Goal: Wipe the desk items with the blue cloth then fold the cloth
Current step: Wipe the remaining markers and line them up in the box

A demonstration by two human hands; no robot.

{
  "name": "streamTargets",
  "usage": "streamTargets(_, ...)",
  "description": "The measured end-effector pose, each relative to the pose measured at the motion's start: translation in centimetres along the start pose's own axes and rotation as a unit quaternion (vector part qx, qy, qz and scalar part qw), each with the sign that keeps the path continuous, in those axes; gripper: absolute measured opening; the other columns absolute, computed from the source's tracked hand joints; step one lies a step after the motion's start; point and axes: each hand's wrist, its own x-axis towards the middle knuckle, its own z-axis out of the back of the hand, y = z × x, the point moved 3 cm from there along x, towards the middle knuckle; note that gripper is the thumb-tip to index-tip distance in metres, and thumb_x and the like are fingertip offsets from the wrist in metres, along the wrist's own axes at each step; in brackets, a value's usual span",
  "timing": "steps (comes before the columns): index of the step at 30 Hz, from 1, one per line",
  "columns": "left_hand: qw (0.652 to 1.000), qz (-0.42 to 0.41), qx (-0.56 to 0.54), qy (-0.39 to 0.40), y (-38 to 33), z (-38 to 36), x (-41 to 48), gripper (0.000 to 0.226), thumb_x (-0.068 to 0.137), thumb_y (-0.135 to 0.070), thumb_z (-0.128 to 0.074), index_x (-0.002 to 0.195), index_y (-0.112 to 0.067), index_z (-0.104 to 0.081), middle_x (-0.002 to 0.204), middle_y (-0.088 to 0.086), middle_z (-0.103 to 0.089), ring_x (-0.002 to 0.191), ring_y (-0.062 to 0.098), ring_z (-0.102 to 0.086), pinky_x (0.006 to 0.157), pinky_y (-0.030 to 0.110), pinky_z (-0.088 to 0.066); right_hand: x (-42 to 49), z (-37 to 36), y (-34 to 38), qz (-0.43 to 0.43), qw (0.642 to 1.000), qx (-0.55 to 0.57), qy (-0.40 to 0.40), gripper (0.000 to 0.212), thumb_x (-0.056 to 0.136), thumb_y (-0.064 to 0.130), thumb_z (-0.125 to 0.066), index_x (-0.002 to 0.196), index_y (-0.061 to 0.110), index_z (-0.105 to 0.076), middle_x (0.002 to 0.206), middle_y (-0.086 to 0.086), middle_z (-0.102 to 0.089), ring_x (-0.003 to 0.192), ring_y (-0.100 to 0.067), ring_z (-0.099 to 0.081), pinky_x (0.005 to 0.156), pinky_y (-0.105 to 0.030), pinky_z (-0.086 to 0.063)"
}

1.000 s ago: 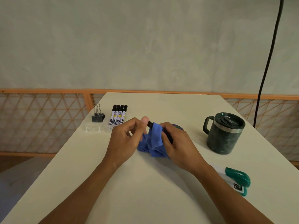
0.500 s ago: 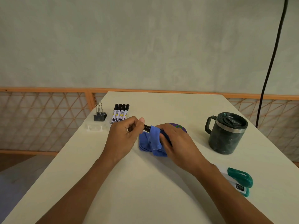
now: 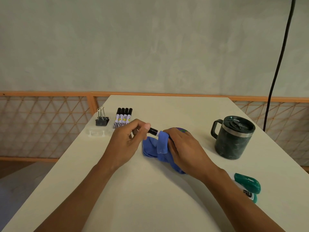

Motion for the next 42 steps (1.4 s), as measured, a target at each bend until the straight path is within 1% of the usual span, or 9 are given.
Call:
streamTargets(5,1.000,-0.023,0.016,0.012,0.3,-0.2,-0.1,0.016,0.110,-0.030,-0.058,0.098,-0.028,-0.068,0.082,-0.013,-0.071,0.062,0.004,-0.051,0.058,0.018,-0.036,0.1,0.0,0.3,-0.017,0.999,0.022,0.019,0.025,0.102,0.019,-0.033,0.090,0.027,-0.054,0.072,0.019,-0.056,0.069,-0.018,-0.058,0.072,-0.044,-0.050)
streamTargets(9,1.000,-0.017,0.014,-0.018,1.3,0.6,0.2,0.011,0.109,-0.023,-0.060,0.108,-0.025,-0.071,0.087,-0.013,-0.074,0.071,0.011,-0.056,0.061,0.027,-0.041,0.1,0.3,-0.1,-0.050,0.998,0.019,0.033,0.027,0.103,0.034,-0.027,0.090,0.028,-0.050,0.079,0.009,-0.062,0.071,-0.023,-0.058,0.072,-0.048,-0.052)
streamTargets(14,0.999,-0.017,0.013,-0.046,2.4,1.9,0.5,0.015,0.108,-0.017,-0.063,0.114,-0.027,-0.072,0.095,-0.015,-0.078,0.089,0.018,-0.068,0.069,0.036,-0.045,-0.3,1.1,-0.5,-0.143,0.976,0.159,0.038,0.031,0.112,0.021,-0.036,0.096,0.007,-0.059,0.075,0.006,-0.065,0.063,-0.015,-0.048,0.066,-0.044,-0.044)
streamTargets(19,0.997,-0.014,0.021,-0.073,2.4,2.3,0.6,0.018,0.108,-0.016,-0.063,0.114,-0.030,-0.072,0.090,-0.013,-0.079,0.076,0.003,-0.060,0.062,0.017,-0.037,-0.3,0.9,-1.0,-0.093,0.987,0.129,0.004,0.034,0.115,0.022,-0.042,0.131,0.037,-0.067,0.106,0.010,-0.073,0.094,-0.020,-0.066,0.084,-0.038,-0.053)
streamTargets(22,0.996,-0.008,0.019,-0.088,2.8,2.7,0.6,0.014,0.108,-0.018,-0.063,0.114,-0.027,-0.072,0.088,-0.011,-0.079,0.071,-0.001,-0.058,0.060,0.014,-0.035,-0.4,0.8,-1.3,-0.089,0.981,0.174,0.010,0.039,0.114,0.013,-0.043,0.138,0.034,-0.067,0.118,0.015,-0.073,0.111,-0.013,-0.067,0.096,-0.028,-0.053)
streamTargets(26,0.995,0.005,0.017,-0.094,3.4,3.1,0.6,0.019,0.107,-0.032,-0.059,0.118,-0.024,-0.072,0.089,-0.016,-0.078,0.077,0.002,-0.061,0.062,0.013,-0.038,-0.5,1.2,-1.7,-0.120,0.962,0.242,-0.037,0.036,0.112,0.007,-0.049,0.125,0.029,-0.075,0.112,0.010,-0.078,0.107,-0.012,-0.071,0.095,-0.026,-0.054)
streamTargets(30,0.997,0.010,0.002,-0.073,3.6,2.5,0.6,0.013,0.108,-0.023,-0.063,0.115,-0.028,-0.072,0.089,-0.016,-0.077,0.078,0.001,-0.061,0.063,0.011,-0.039,-0.7,1.2,-2.5,-0.152,0.922,0.350,-0.062,0.023,0.106,-0.001,-0.059,0.111,0.012,-0.077,0.109,-0.006,-0.081,0.106,-0.029,-0.076,0.099,-0.047,-0.059)
streamTargets(35,0.998,0.016,-0.016,-0.053,4.1,2.3,0.7,0.016,0.108,-0.021,-0.063,0.111,-0.033,-0.073,0.090,-0.012,-0.076,0.081,0.010,-0.064,0.064,0.013,-0.039,-0.9,1.0,-2.5,-0.159,0.897,0.409,-0.056,0.023,0.101,-0.012,-0.060,0.106,0.004,-0.075,0.107,-0.011,-0.080,0.097,-0.022,-0.075,0.086,-0.029,-0.058)
streamTargets(42,0.995,0.022,0.008,-0.093,3.6,2.7,0.6,0.012,0.106,-0.023,-0.065,0.113,-0.030,-0.073,0.086,-0.013,-0.077,0.080,0.000,-0.062,0.067,0.008,-0.040,-0.8,1.5,-2.2,-0.188,0.889,0.409,-0.083,0.019,0.107,0.008,-0.061,0.112,0.016,-0.077,0.110,-0.002,-0.081,0.105,-0.021,-0.076,0.092,-0.033,-0.059)
